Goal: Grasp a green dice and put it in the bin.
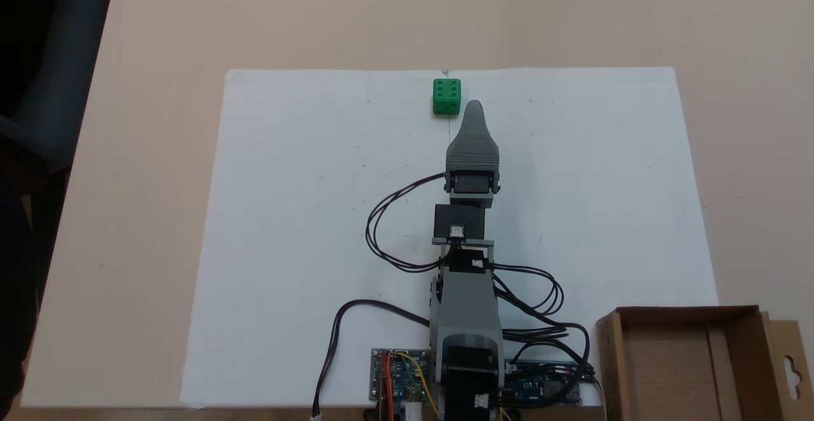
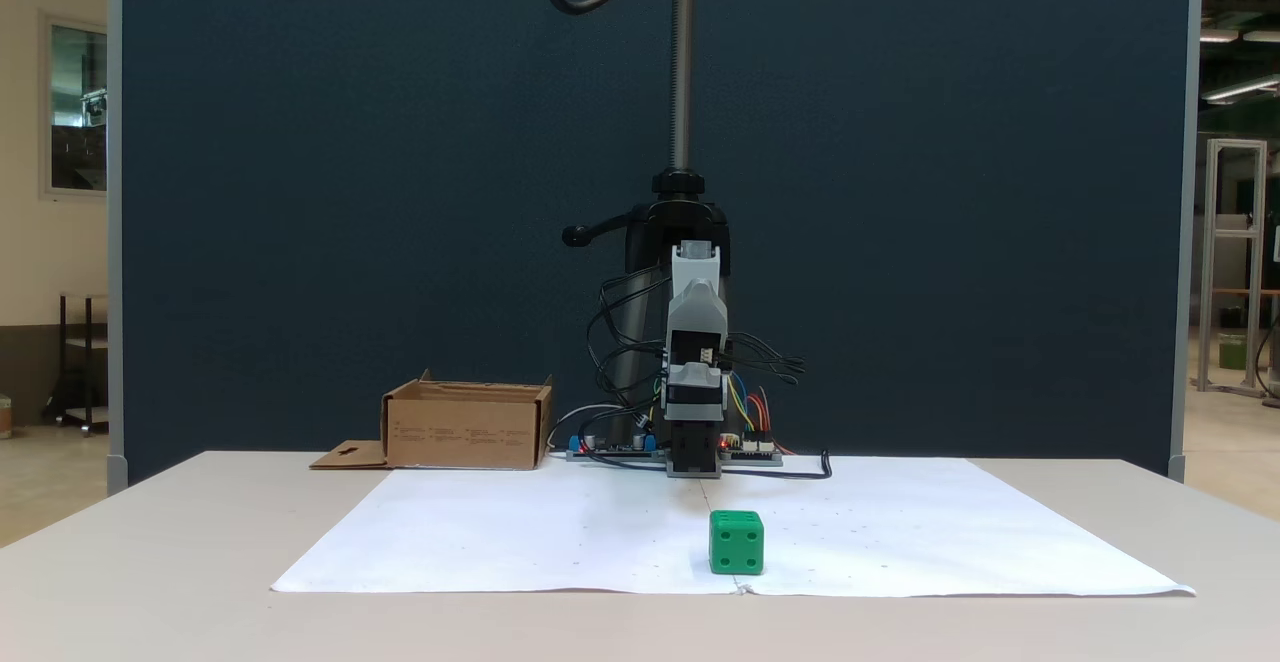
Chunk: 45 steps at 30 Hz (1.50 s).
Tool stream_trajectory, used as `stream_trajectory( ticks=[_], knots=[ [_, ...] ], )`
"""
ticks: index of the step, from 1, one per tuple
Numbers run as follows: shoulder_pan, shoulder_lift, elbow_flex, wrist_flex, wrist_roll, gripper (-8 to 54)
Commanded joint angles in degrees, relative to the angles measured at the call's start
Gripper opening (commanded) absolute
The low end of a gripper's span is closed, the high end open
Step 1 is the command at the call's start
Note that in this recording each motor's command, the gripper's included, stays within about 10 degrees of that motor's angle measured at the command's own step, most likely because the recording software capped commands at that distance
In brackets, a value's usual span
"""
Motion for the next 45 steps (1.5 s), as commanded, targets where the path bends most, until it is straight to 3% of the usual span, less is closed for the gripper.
stream_trajectory(
  ticks=[1, 28, 45],
  knots=[
    [-3.52, 6.33, 4.13, 10.00, -3.25, 42.4],
    [-2.37, 6.33, 0.35, 20.48, -3.52, 41.3],
    [0.79, 6.33, -31.73, 81.46, -1.76, 41.3]
  ],
)
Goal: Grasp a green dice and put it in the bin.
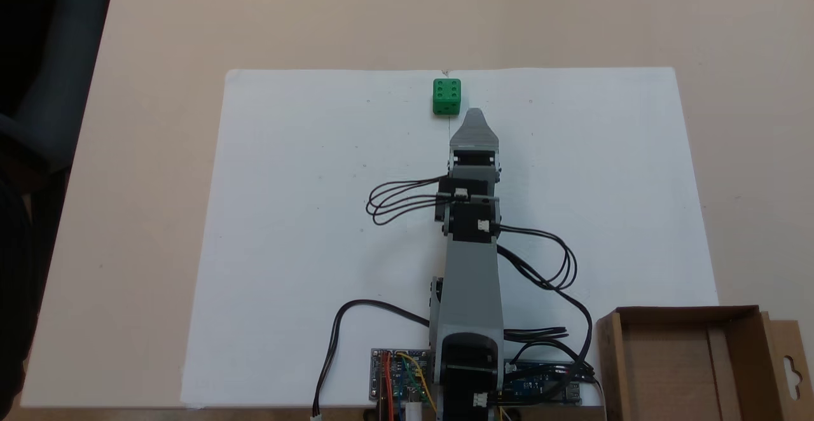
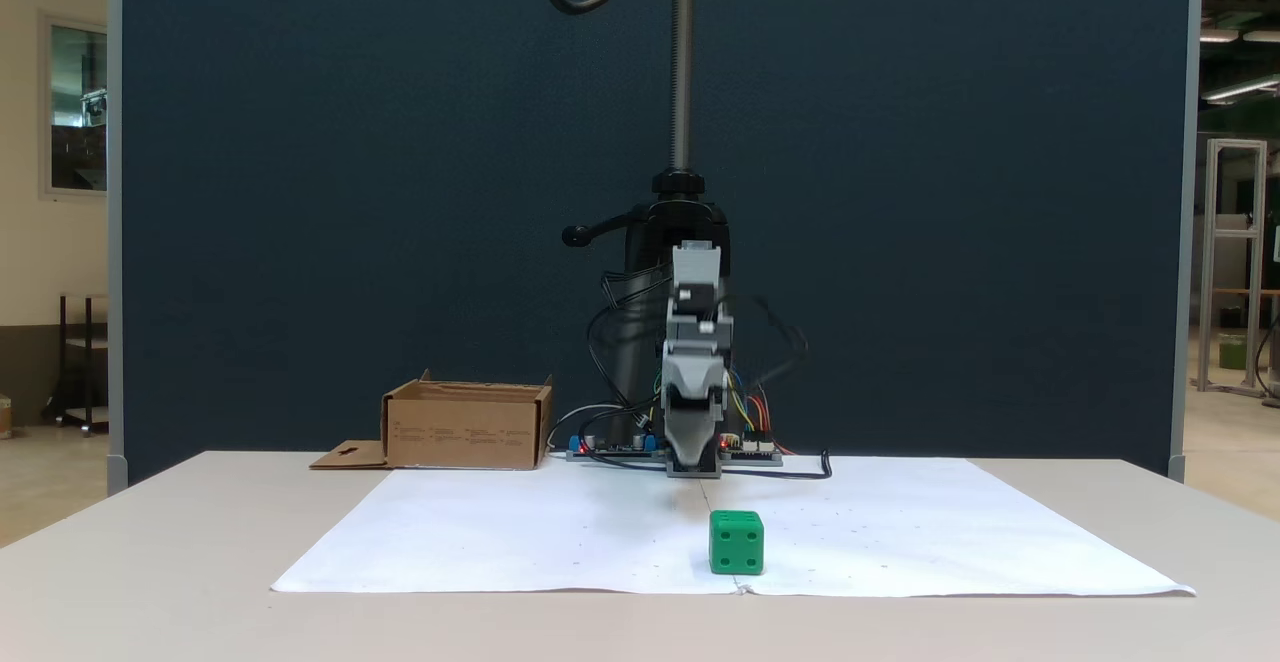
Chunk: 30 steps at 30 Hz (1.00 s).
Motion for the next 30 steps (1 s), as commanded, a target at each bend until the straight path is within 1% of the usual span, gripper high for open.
stream_trajectory(
  ticks=[1, 7, 16, 22, 30],
  knots=[
    [0.18, 5.63, -6.50, 8.95, -0.53, 41.3],
    [-1.58, -4.57, -24.61, 28.90, 6.06, 41.3],
    [-6.42, -21.27, -44.91, 55.20, 13.89, 41.3],
    [-6.68, -31.29, -56.78, 59.59, 17.14, 41.3],
    [-6.68, -44.30, -68.29, 61.44, 20.39, 41.3]
  ],
)
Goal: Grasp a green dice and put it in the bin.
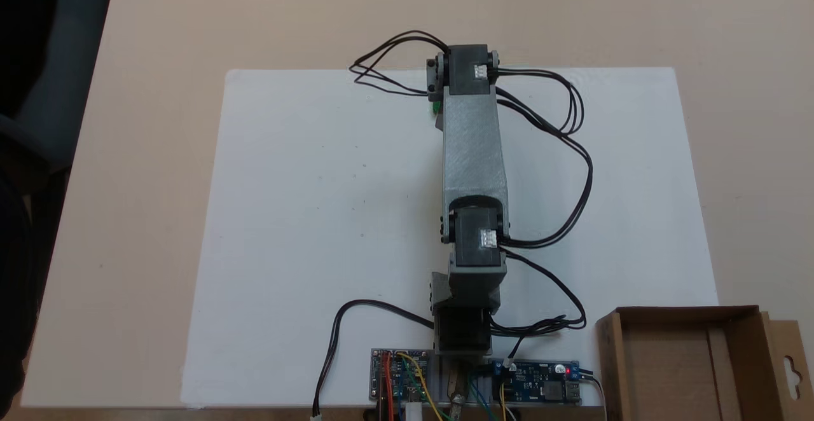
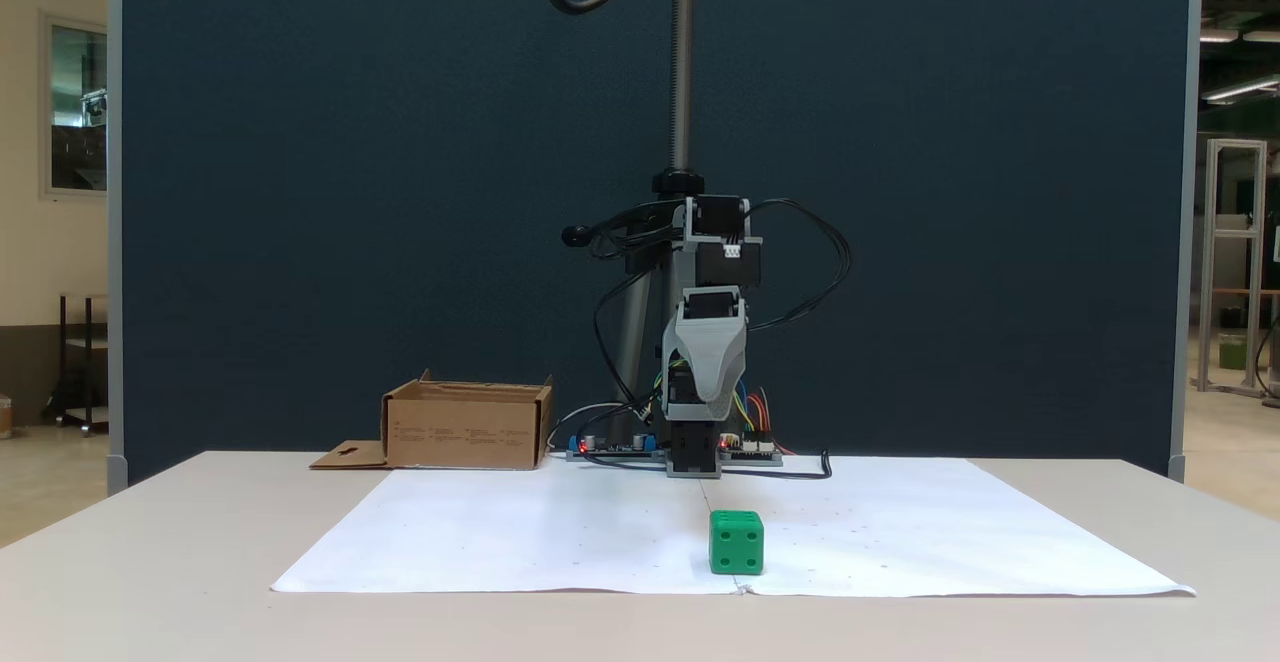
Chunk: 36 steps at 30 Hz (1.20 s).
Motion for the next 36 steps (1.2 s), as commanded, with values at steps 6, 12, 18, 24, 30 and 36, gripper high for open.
stream_trajectory(
  ticks=[6, 12, 18, 24, 30, 36],
  knots=[
    [-3.16, -8.35, -10.81, 3.96, 5.19, 41.3],
    [-5.01, -13.97, -15.73, 3.96, 5.10, 41.3],
    [-6.06, -16.08, -18.11, 3.78, 4.48, 41.3],
    [-6.33, -18.63, -18.98, 3.69, 2.02, 41.3],
    [-6.15, -20.65, -19.34, 3.52, 1.41, 41.3],
    [-6.06, -23.03, -19.86, 2.72, 0.88, 41.3]
  ],
)
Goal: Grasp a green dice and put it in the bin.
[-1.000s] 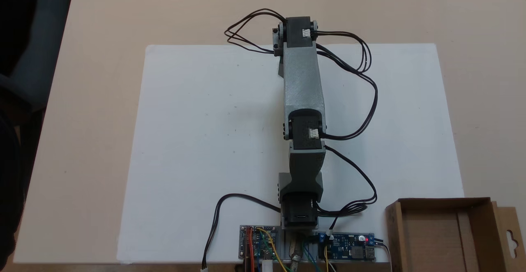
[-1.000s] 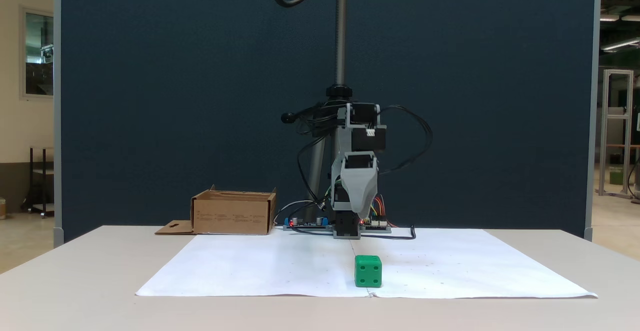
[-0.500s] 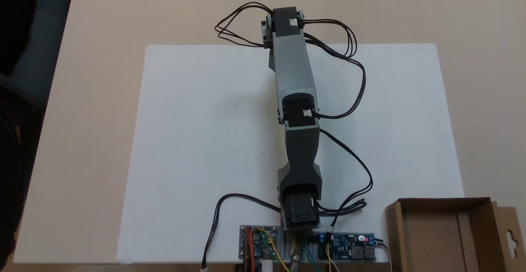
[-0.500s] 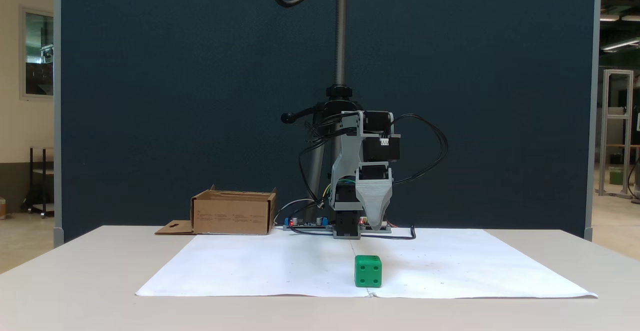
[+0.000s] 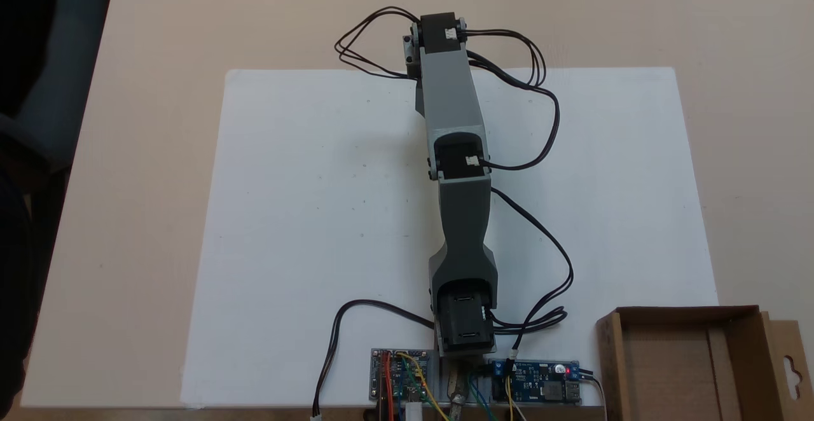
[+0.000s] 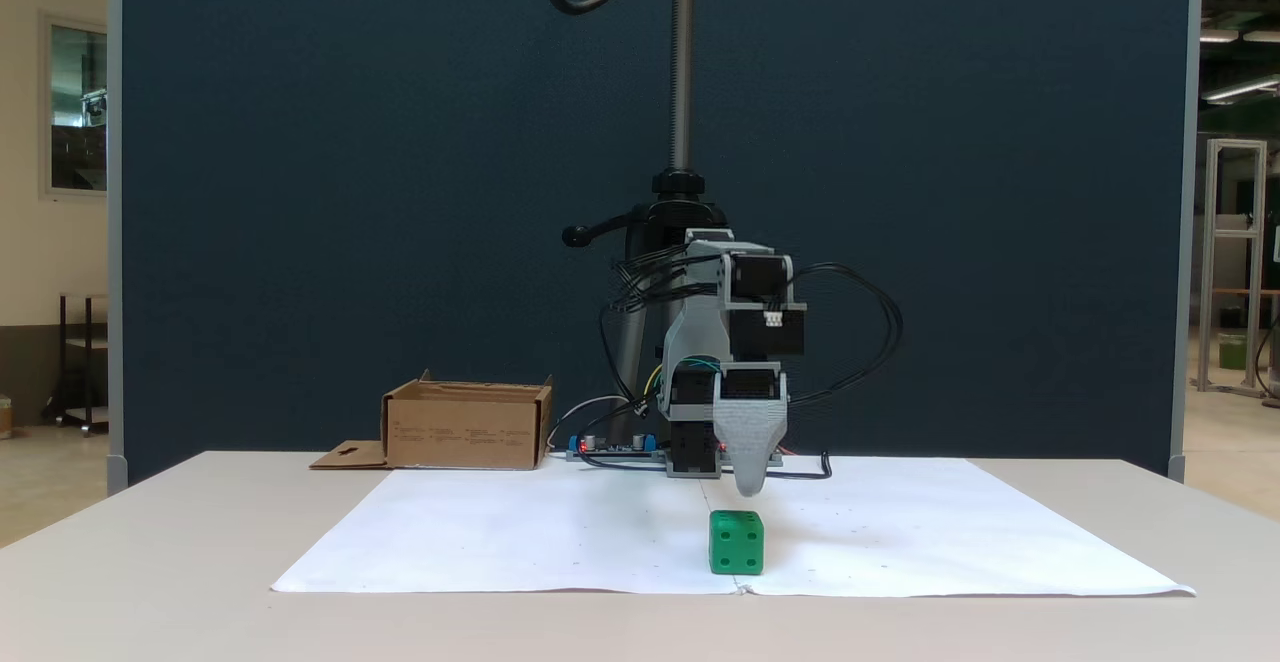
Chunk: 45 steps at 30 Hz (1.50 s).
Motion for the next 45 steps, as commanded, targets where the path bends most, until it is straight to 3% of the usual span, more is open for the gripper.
stream_trajectory(
  ticks=[1, 45],
  knots=[
    [-1.05, 0.26, -2.72, 0.88, -1.58, 41.3],
    [4.22, -10.63, -10.72, -1.14, -12.04, 41.3]
  ],
)
